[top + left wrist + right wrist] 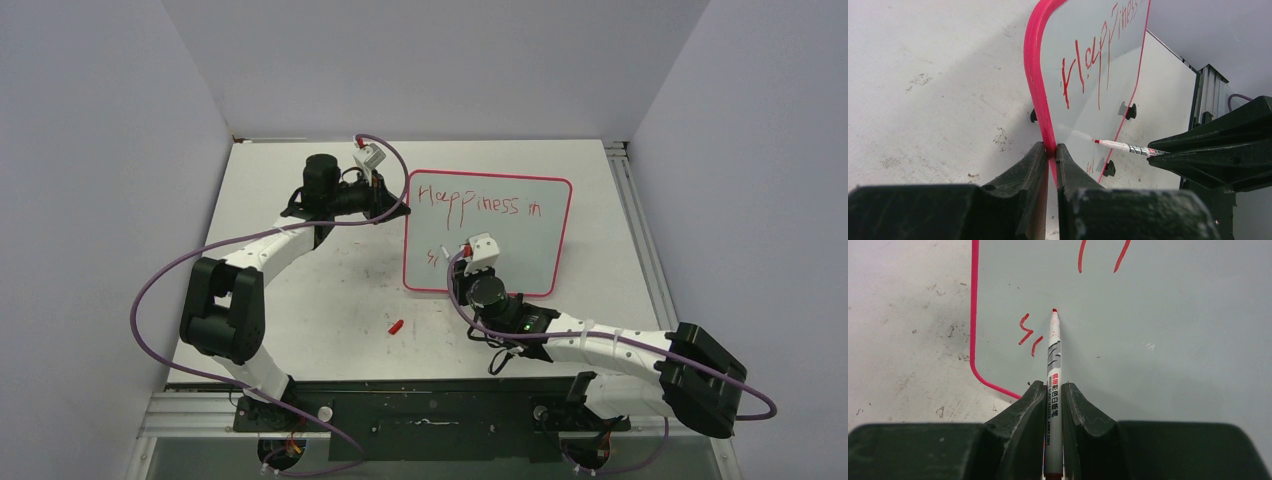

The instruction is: Write a sentence on the whiteboard

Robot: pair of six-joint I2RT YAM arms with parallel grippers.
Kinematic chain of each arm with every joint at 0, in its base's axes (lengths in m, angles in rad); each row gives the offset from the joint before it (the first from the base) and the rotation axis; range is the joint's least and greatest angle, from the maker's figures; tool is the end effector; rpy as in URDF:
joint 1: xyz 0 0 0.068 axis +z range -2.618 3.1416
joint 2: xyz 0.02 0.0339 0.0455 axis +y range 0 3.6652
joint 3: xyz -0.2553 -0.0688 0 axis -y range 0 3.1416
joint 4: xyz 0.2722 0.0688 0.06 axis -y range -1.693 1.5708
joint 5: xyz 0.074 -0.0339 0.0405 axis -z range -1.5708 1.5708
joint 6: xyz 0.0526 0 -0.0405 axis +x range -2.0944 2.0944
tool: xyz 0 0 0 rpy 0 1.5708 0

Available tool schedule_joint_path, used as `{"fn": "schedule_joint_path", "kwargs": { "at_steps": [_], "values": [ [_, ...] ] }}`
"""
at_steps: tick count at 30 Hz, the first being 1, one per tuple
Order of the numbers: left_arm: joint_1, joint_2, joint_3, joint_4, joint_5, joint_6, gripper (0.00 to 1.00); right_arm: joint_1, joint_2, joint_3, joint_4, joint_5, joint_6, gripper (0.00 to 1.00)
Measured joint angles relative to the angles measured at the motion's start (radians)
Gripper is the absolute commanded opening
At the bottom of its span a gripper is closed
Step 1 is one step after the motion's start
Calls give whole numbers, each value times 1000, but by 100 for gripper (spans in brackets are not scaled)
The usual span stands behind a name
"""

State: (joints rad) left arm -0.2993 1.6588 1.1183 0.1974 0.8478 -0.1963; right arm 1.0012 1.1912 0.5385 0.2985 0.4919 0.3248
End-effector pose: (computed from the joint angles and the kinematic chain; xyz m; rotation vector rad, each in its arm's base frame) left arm 0.3794 -0.1583 0.2426 0.6871 1.8290 -1.1364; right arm 0.1778 0.2316 0.1912 -0.3131 1.8787 0.4330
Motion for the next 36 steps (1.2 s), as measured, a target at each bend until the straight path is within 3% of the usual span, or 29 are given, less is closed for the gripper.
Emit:
{"fn": "schedule_joint_path", "kwargs": {
  "at_steps": [36],
  "values": [
    [0,0,0,0,-5,2,0,-5,-65,-51,-12,-35,9,5]
  ]
}}
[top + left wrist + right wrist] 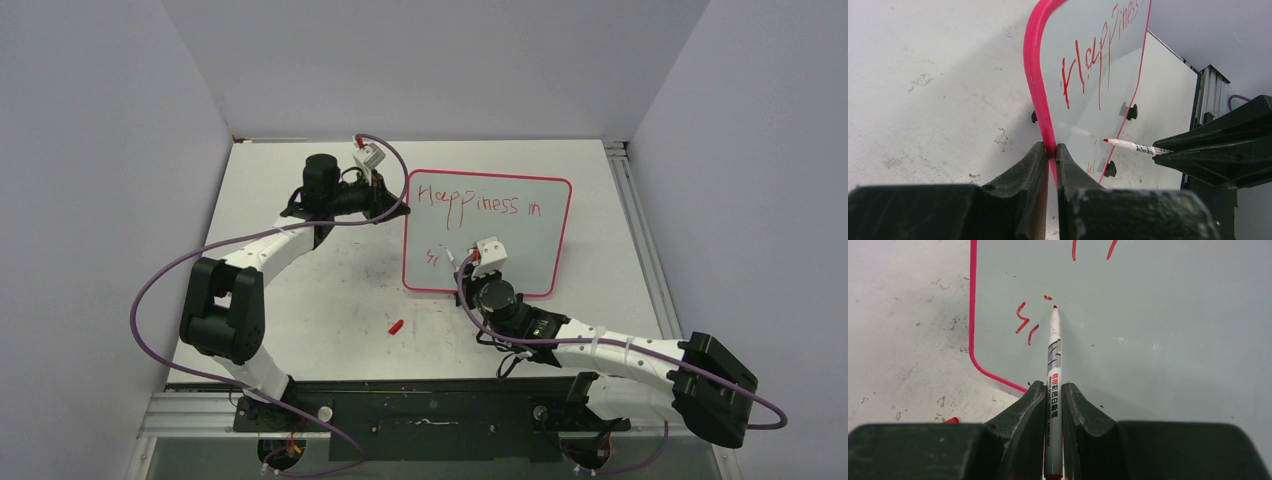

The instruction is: Write a sentence on the whiteboard

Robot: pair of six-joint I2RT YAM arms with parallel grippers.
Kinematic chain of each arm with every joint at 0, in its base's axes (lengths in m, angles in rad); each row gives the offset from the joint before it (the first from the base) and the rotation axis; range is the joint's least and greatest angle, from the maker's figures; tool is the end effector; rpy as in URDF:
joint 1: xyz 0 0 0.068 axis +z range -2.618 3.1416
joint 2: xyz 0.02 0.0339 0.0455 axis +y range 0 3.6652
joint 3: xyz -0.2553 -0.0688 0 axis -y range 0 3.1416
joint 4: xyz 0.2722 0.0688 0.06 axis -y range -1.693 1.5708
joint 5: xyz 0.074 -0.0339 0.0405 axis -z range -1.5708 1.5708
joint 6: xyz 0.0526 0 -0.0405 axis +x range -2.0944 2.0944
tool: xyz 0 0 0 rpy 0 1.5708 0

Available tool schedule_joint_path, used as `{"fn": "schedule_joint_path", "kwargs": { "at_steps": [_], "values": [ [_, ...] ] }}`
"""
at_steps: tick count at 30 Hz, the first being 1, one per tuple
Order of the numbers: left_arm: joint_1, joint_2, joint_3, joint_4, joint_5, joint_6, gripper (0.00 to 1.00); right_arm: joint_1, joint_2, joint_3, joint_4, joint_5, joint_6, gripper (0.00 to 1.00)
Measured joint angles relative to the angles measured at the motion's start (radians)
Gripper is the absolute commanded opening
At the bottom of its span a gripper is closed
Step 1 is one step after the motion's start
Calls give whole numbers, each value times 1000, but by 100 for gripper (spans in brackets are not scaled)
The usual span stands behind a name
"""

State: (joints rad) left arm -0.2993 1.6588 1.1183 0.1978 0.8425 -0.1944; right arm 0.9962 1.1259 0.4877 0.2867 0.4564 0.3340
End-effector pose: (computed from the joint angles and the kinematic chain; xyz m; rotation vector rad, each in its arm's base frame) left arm 0.3796 -0.1582 0.2426 0.6852 1.8291 -1.1301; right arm 0.1707 0.2210 0.1882 -0.3241 1.8847 0.4686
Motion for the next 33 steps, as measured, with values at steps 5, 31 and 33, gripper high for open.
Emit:
{"fn": "schedule_joint_path", "kwargs": {
  "at_steps": [5,31,33],
  "values": [
    [0,0,0,0,0,0,0,0,17,-11,-1,-1,15,5],
    [0,0,0,0,-1,0,0,13,39,-38,-11,-31,73,5],
    [0,0,0,0,-1,0,0,13,39,-38,-11,-28,74,5]
  ]
}}
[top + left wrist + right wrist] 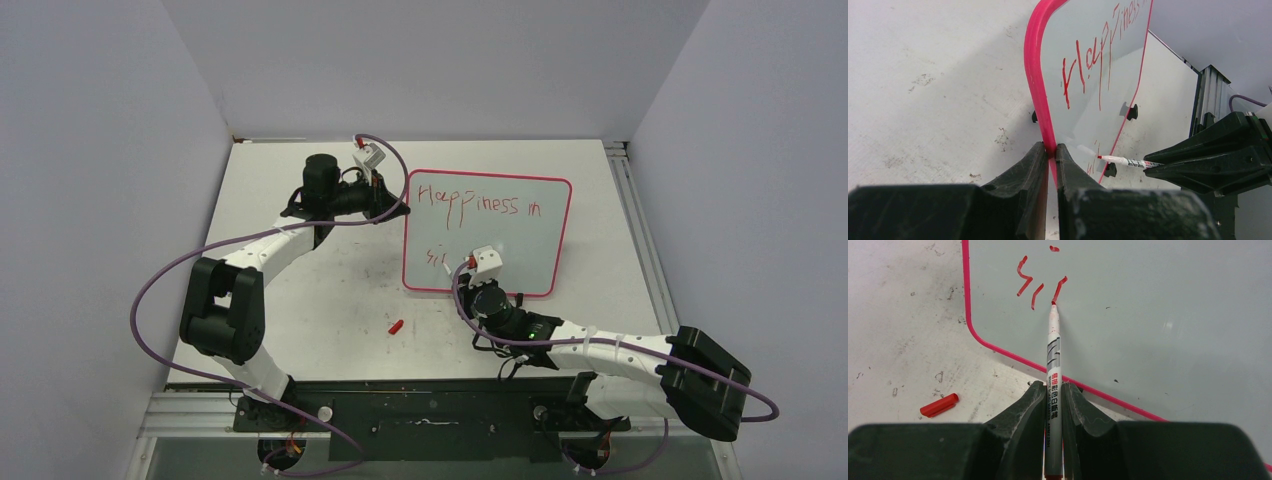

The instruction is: Write a sentence on the whiteboard

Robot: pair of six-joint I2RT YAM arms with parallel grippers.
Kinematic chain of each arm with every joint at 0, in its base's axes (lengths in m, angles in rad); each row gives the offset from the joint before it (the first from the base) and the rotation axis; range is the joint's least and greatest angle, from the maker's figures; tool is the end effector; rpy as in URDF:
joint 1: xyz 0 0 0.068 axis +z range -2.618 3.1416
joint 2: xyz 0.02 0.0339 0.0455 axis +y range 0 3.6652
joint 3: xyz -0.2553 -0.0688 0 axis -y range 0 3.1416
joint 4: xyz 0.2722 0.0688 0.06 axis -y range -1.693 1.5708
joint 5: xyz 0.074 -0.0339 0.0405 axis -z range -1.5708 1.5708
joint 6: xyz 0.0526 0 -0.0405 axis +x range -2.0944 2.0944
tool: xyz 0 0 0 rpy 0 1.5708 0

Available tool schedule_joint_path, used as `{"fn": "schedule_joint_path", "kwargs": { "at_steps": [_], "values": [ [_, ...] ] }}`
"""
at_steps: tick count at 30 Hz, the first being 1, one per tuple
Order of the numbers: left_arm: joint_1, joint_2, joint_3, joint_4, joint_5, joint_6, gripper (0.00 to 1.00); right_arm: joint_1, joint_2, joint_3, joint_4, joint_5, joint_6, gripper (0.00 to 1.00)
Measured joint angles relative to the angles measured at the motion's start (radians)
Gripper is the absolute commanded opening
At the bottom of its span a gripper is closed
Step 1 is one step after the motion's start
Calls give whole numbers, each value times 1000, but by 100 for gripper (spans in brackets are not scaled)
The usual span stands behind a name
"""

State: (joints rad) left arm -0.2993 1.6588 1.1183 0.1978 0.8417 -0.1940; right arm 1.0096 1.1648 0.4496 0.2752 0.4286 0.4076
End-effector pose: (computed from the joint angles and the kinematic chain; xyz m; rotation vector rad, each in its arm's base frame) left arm 0.3796 -0.1582 0.2426 0.6849 1.8291 -1.1291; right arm 0.1645 0.2206 0.1629 -0.3264 1.9750 0.4911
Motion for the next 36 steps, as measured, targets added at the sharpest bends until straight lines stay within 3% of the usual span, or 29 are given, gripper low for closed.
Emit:
{"fn": "schedule_joint_path", "kwargs": {
  "at_steps": [36],
  "values": [
    [0,0,0,0,0,0,0,-10,-19,-9,-3,49,29,5]
  ]
}}
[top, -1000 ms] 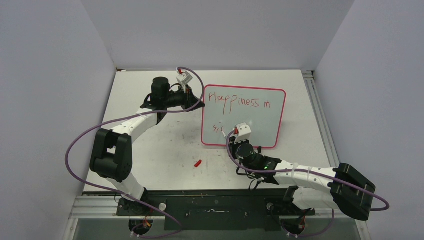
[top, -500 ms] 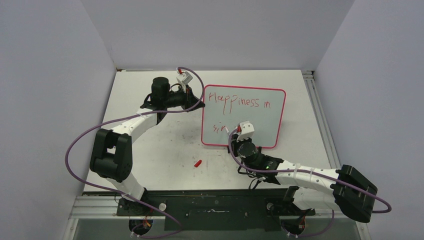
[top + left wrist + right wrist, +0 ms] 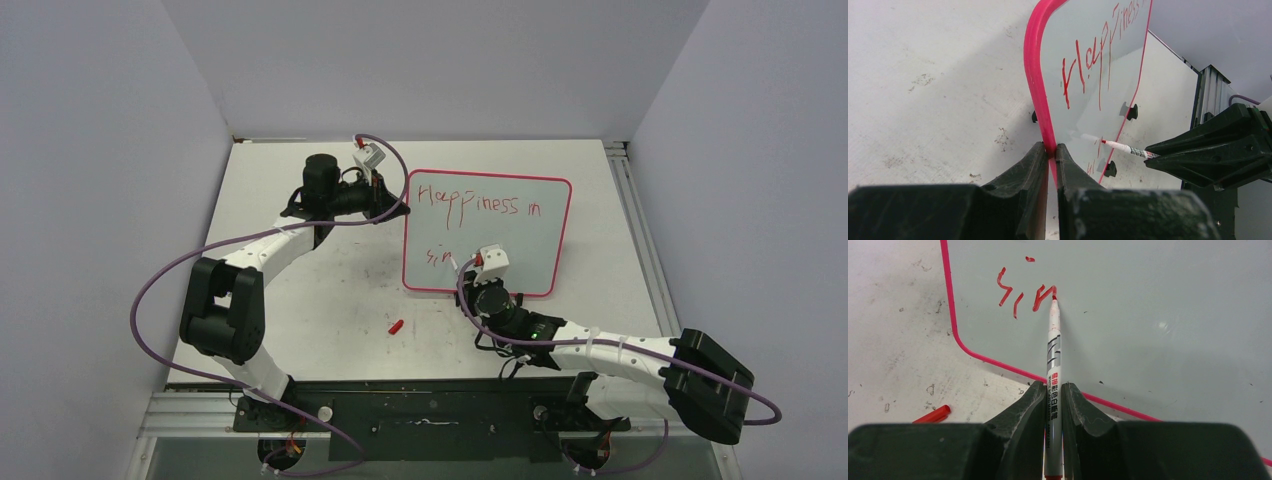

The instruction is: Write a sentence on the whiteboard

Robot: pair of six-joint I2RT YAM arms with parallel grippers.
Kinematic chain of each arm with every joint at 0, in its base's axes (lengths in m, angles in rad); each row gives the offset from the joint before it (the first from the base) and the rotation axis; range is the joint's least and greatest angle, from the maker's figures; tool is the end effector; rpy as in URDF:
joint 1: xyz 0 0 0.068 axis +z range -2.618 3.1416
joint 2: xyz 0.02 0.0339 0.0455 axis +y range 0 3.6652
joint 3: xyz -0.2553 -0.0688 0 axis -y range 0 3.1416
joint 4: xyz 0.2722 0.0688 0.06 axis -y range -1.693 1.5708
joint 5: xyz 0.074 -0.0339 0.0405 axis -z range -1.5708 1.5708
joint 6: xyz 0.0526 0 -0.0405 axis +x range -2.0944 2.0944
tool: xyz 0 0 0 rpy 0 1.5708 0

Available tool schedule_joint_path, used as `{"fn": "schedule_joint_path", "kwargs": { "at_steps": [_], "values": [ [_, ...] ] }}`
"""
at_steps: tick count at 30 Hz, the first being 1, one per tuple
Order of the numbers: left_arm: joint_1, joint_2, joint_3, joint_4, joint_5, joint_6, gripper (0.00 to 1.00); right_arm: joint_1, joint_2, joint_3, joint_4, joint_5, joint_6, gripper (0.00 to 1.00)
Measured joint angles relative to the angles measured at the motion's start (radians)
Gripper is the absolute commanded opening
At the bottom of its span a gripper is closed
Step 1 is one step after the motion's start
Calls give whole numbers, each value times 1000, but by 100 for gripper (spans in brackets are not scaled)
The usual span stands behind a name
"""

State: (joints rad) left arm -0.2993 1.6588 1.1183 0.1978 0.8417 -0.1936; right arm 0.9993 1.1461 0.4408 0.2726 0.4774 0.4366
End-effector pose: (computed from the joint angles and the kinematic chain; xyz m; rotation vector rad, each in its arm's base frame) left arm 0.3796 -0.1582 0.2426 0.6853 1.8289 -1.1288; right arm 0.1667 0.2145 0.1647 -0.2509 1.9656 0.4650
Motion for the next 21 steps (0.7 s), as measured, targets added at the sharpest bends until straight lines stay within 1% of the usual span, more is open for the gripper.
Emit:
{"fn": "schedule_joint_path", "kwargs": {
  "at_steps": [11,21],
  "values": [
    [0,0,0,0,0,0,0,18,-1,-20,-27,-11,29,5],
    [0,0,0,0,0,0,0,22,-1,-22,-26,-2,14,5]
  ]
}}
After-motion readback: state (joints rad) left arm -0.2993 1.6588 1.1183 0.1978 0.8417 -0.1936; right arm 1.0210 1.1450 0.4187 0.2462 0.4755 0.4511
